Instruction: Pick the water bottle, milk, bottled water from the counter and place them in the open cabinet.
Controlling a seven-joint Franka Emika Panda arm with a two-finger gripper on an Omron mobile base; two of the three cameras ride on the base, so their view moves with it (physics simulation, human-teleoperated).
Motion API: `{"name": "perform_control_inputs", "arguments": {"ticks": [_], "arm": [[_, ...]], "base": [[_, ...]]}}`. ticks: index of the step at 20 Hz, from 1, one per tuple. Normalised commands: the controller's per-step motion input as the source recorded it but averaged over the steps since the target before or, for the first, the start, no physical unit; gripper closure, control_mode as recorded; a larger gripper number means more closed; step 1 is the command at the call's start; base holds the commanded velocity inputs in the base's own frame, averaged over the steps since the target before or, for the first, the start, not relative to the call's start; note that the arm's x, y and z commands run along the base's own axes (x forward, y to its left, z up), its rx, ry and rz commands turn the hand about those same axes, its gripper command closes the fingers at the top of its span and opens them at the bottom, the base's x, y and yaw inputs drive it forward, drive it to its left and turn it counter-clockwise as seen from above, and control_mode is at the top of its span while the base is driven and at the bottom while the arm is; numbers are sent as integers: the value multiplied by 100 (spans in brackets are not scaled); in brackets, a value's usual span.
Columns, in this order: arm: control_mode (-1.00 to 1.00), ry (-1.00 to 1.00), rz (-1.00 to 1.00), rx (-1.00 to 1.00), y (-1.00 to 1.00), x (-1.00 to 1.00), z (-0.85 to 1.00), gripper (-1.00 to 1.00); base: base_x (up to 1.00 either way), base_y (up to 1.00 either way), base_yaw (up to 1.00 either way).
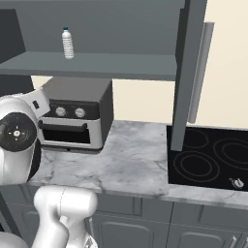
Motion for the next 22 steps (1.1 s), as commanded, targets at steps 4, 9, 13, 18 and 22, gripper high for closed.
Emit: {"name": "perform_control_inputs", "arguments": {"ticks": [4, 9, 13, 18, 22], "arm": [[100, 0, -3, -2, 3, -5, -6, -100], [100, 0, 0, 0, 0, 0, 0, -100], [100, 0, 0, 0, 0, 0, 0, -100], [100, 0, 0, 0, 0, 0, 0, -100], [100, 0, 0, 0, 0, 0, 0, -100]], "base": [[-14, 4, -9], [-33, 11, -32], [-37, 1, -44], [-58, 9, -52], [-61, 15, -57]]}}
